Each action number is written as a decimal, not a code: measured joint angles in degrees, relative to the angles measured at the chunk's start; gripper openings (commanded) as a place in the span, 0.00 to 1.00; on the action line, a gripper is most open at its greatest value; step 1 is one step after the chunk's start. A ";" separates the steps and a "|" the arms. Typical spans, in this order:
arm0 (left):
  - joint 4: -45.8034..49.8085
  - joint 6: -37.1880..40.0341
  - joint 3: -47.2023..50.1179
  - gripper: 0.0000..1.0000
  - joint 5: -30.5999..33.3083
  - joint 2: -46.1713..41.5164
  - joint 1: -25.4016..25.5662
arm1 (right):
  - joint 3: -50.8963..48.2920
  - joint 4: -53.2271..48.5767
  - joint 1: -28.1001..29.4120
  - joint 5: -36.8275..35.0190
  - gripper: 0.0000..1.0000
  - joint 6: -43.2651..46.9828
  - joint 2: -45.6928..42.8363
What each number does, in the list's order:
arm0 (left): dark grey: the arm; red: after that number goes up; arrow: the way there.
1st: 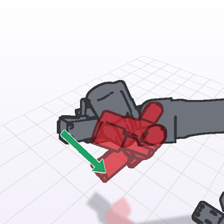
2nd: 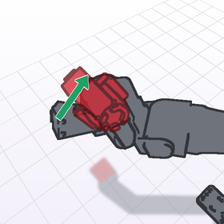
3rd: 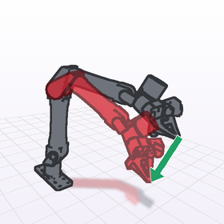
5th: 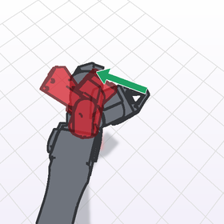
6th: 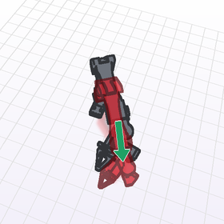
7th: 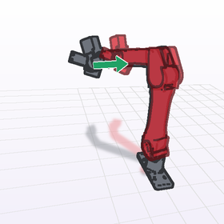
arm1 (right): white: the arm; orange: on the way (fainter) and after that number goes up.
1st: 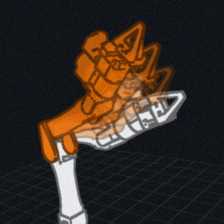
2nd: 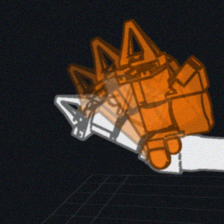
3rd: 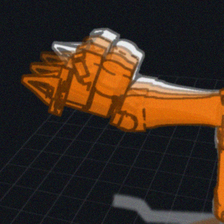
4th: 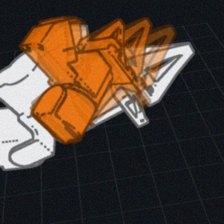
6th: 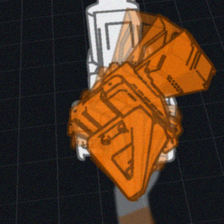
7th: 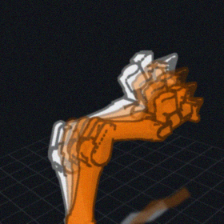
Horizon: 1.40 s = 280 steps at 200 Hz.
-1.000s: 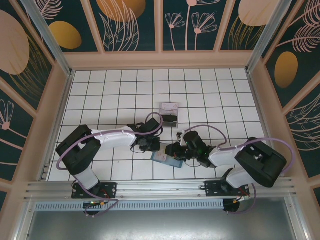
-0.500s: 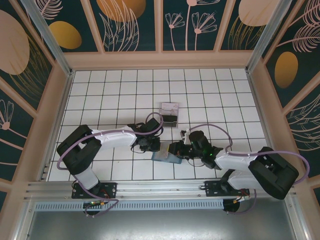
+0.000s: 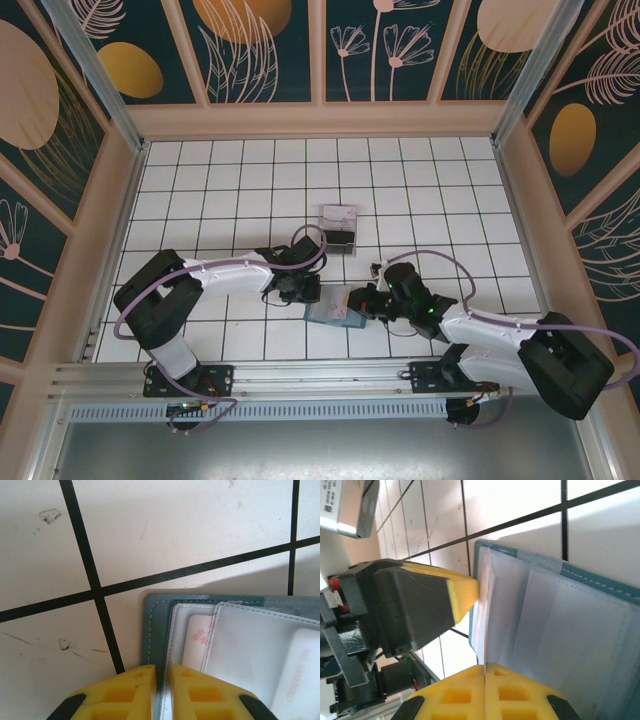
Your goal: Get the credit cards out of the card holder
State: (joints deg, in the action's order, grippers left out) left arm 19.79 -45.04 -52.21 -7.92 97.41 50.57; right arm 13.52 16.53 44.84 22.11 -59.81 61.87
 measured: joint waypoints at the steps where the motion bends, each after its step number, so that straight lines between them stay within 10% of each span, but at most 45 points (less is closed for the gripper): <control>1: 0.00 0.00 0.00 0.17 0.00 0.00 0.00 | 0.02 -0.20 -0.02 0.00 0.00 0.02 -0.04; 144: -5.31 -2.99 5.99 0.17 0.52 -4.17 0.00 | 16.57 -30.80 -6.14 -3.13 0.00 17.18 -3.80; 280: -4.17 -5.40 7.56 0.18 1.11 -6.67 0.00 | 55.21 -49.94 -7.43 -12.39 0.00 80.08 22.86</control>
State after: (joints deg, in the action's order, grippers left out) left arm 15.62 -50.43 -44.64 -6.81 90.74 50.57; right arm 68.73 -33.41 37.41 9.72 20.27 84.73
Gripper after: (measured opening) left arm 0.179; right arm 0.049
